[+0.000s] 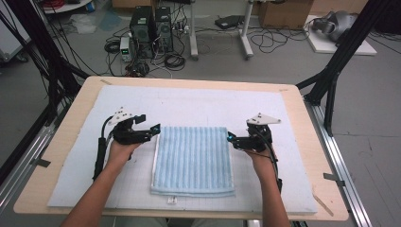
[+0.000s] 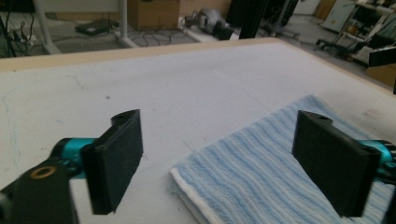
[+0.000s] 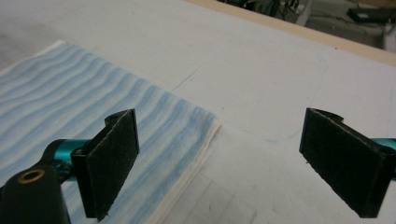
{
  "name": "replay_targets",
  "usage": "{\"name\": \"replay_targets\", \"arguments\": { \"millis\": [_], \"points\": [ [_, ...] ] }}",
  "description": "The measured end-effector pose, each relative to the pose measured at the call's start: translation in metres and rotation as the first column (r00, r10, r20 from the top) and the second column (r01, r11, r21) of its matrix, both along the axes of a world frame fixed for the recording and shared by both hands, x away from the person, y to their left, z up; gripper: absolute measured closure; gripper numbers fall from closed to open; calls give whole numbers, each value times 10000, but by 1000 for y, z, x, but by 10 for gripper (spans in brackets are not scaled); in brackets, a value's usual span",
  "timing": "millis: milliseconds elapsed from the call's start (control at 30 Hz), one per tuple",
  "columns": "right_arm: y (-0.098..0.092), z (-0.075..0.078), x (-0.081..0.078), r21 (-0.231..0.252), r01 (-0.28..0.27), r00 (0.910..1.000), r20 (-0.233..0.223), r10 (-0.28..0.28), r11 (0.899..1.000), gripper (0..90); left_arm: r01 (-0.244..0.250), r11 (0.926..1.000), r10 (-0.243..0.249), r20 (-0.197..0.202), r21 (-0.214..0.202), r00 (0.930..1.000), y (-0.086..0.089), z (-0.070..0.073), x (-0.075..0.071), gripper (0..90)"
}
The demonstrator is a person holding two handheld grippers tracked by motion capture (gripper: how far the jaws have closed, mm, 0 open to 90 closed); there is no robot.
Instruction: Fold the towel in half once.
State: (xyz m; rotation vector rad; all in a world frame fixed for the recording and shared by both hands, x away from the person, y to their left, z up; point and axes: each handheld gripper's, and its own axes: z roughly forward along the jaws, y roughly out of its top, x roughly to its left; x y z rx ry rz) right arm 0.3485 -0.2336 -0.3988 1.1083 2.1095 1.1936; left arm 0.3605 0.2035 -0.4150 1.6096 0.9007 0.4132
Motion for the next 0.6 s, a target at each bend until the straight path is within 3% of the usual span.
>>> {"name": "replay_targets", "arguments": {
  "millis": [167,267,333,600],
  "points": [
    [-17,-5,-18,-71,-131,9999,-34,131,9999,111,217,9995,-216,36,-233,9998,12,3,-14,175],
    [-24,-8,-23,268,-76,9999,-145,80,9996,111,209,9996,-207,100,-176,9997,13,6,-17,164],
    [-26,-9,-25,345,-49,10000,-63,51,9994,111,239,9995,-233,250,-216,9994,14,8,-19,164],
    [-27,-4,-25,509,-17,10000,8,17,9987,111,66,10000,-66,173,14,9998,16,10,-21,165]
  ]
}}
